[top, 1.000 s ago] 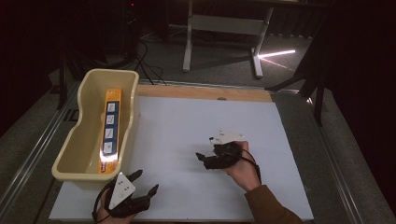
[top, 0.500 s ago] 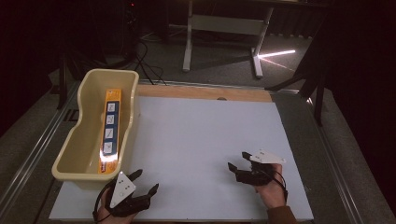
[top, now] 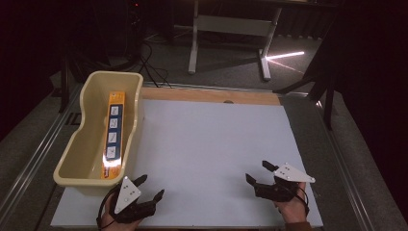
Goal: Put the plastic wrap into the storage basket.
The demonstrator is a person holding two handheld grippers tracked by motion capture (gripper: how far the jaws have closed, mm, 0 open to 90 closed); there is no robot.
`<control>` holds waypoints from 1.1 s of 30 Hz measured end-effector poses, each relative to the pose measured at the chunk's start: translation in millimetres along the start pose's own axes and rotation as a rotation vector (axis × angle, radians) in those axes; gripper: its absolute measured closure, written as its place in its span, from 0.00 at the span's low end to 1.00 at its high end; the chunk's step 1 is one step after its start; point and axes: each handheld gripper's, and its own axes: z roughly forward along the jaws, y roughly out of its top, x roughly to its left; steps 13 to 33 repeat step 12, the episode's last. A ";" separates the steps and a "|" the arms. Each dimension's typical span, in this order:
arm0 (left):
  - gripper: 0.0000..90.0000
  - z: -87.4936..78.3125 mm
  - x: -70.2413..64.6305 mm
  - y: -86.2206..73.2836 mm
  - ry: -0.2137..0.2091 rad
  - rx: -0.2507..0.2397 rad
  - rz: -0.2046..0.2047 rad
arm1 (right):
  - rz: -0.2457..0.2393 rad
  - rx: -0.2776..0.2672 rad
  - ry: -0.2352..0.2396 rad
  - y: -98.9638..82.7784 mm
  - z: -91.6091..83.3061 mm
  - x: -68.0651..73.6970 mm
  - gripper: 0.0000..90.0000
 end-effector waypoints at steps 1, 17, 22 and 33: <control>0.32 0.6 -0.2 -0.1 0.002 0.002 0.001 | -0.006 -0.006 0.008 0.2 -0.8 0.9 0.20; 0.31 4.2 -1.9 -0.2 0.001 0.011 0.004 | -0.056 0.003 0.029 -1.5 -2.9 5.0 0.14; 0.31 4.2 -1.9 -0.2 0.001 0.011 0.004 | -0.056 0.003 0.029 -1.5 -2.9 5.0 0.14; 0.31 4.2 -1.9 -0.2 0.001 0.011 0.004 | -0.056 0.003 0.029 -1.5 -2.9 5.0 0.14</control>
